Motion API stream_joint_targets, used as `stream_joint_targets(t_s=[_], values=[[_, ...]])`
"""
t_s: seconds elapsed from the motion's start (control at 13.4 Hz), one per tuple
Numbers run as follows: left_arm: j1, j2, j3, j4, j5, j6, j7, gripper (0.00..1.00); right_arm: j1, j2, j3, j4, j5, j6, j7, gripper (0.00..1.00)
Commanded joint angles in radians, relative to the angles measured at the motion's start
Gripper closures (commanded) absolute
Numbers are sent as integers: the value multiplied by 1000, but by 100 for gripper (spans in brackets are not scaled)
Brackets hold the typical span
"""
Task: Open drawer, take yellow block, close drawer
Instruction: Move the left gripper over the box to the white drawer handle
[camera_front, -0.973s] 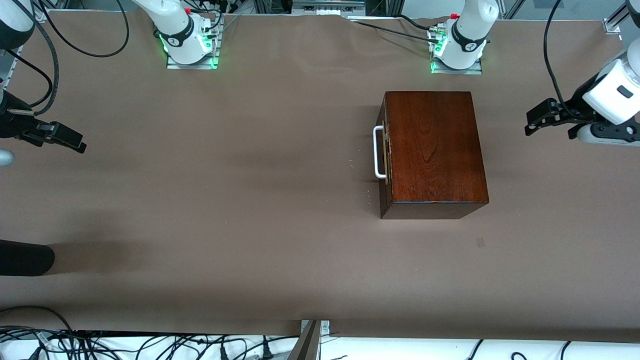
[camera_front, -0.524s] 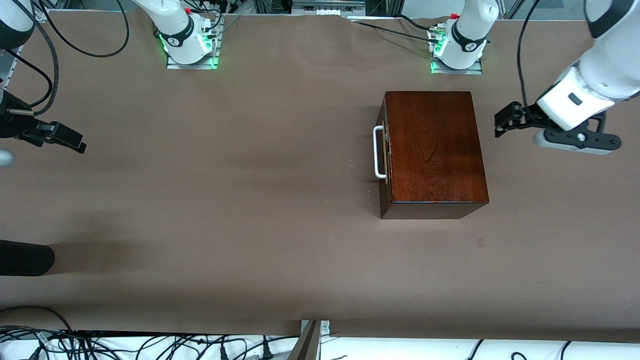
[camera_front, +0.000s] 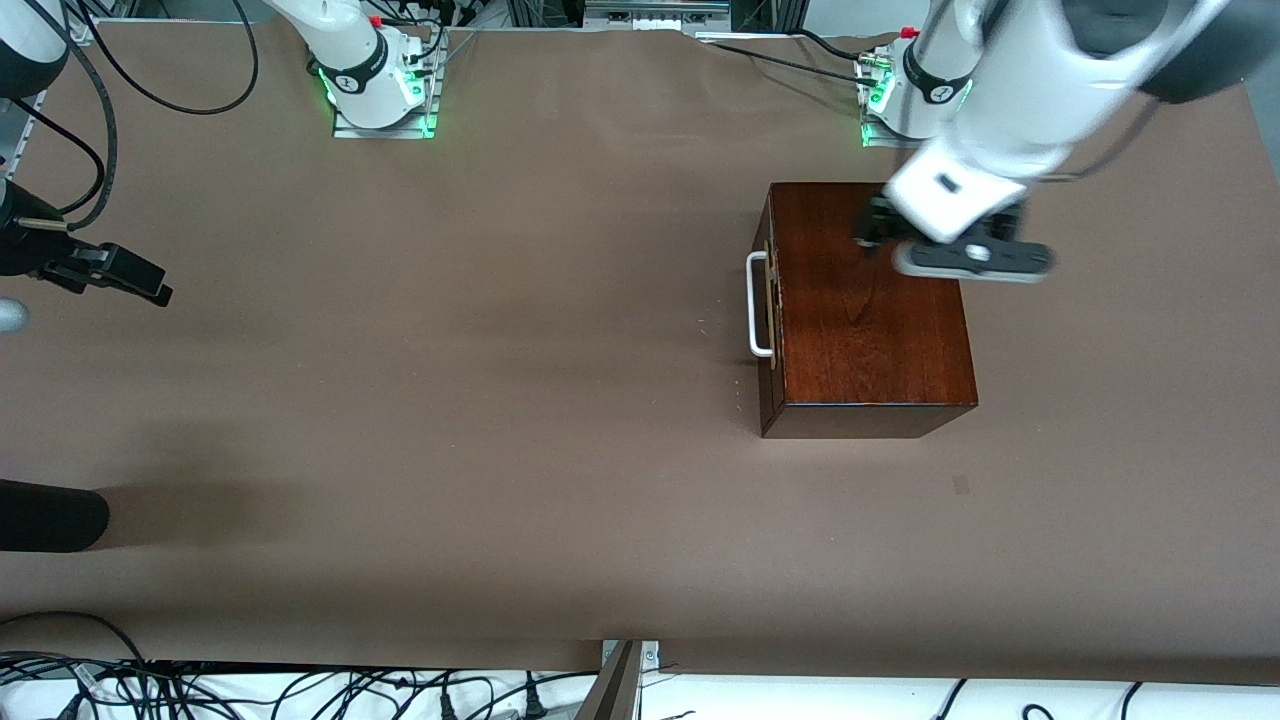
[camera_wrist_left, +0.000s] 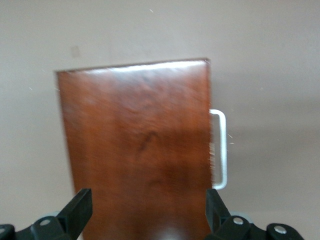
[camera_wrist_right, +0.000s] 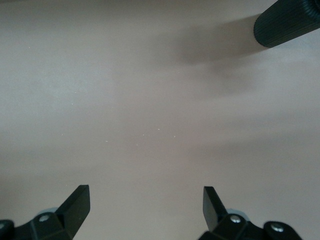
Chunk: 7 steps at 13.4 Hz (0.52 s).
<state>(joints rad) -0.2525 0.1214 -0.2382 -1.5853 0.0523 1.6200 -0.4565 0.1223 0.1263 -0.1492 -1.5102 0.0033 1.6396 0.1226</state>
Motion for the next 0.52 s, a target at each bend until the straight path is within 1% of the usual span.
stream_joint_targets(t_s=[0.0, 0.15, 0.45], values=[[-111, 72, -6, 21, 73, 55, -152, 0, -1, 0, -4, 12, 9, -6, 6, 0], [-181, 122, -6, 22, 84, 70, -208, 0, -1, 1, -4, 12, 9, -6, 8, 0], [-263, 239, -6, 19, 135, 169, -240, 0, 2, 1, -3, 12, 9, -6, 8, 0]])
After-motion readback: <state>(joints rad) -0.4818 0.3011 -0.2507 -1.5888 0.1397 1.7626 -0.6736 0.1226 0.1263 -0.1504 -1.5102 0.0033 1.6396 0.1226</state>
